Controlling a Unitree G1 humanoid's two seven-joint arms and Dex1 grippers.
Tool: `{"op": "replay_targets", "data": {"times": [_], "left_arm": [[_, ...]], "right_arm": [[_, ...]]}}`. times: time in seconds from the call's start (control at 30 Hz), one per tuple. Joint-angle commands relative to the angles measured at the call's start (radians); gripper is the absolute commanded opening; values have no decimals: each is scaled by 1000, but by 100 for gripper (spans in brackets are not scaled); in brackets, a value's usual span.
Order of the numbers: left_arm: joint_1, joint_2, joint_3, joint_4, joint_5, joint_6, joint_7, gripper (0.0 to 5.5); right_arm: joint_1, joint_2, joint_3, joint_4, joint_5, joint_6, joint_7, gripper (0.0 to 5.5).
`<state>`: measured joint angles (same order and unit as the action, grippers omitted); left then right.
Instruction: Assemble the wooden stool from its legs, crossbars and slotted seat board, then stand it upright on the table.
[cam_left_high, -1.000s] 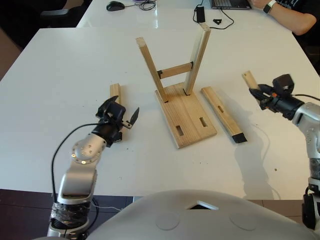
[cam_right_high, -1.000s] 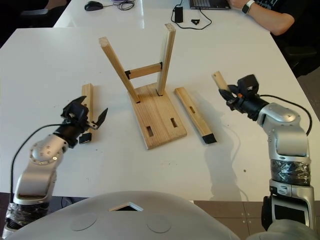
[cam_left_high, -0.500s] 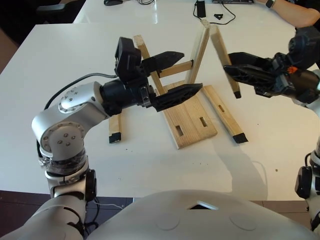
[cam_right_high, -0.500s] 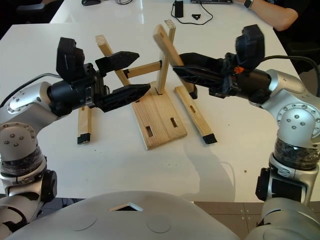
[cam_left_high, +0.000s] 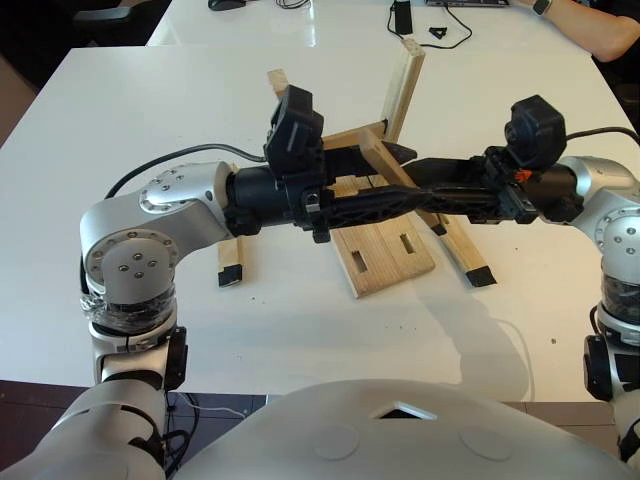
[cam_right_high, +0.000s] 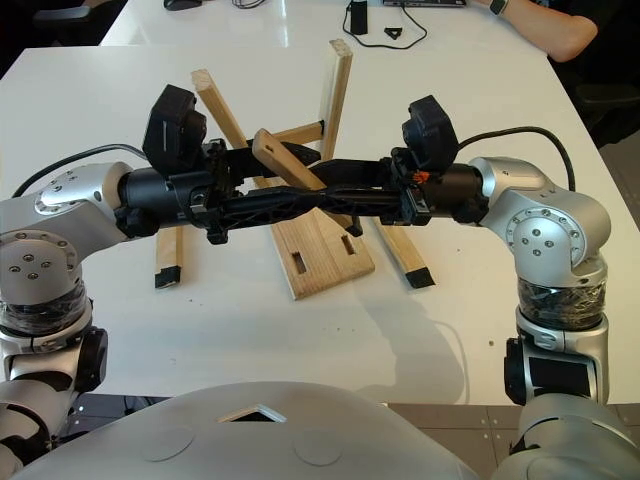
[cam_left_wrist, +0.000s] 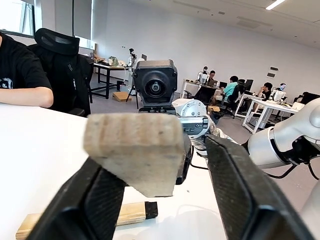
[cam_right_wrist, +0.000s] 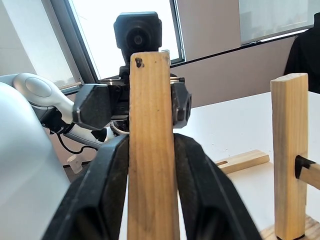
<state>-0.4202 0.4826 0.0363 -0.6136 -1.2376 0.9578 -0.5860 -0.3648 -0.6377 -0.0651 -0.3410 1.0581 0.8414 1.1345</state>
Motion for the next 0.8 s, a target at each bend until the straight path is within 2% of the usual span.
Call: {"op": "replay_targets", "data": {"times": [0.03,0.2,0.47,0.53,0.63,0.73,0.8], "left_arm": [[12,26,-14,-18,8,-17,-24,190],[25,47,-24,-13,39,-40,-37,128],[78,114,-122,-30,222,-114,-122,128],[90,131,-124,-27,237,-128,-145,128],[117,167,-106,-9,277,-152,-185,128],[144,222,-58,25,315,-180,-232,128],[178,281,22,57,329,-198,-269,128]], "right_arm": [[-12,-10,-12,19,-25,-18,-5,128],[-4,-18,-6,31,-66,-46,7,128],[33,-36,50,10,-192,-131,59,128],[53,-52,57,-6,-208,-149,87,181],[76,-64,57,-11,-236,-175,92,224],[108,-68,26,-8,-233,-190,82,230],[130,-64,-7,-1,-232,-199,58,230]]}}
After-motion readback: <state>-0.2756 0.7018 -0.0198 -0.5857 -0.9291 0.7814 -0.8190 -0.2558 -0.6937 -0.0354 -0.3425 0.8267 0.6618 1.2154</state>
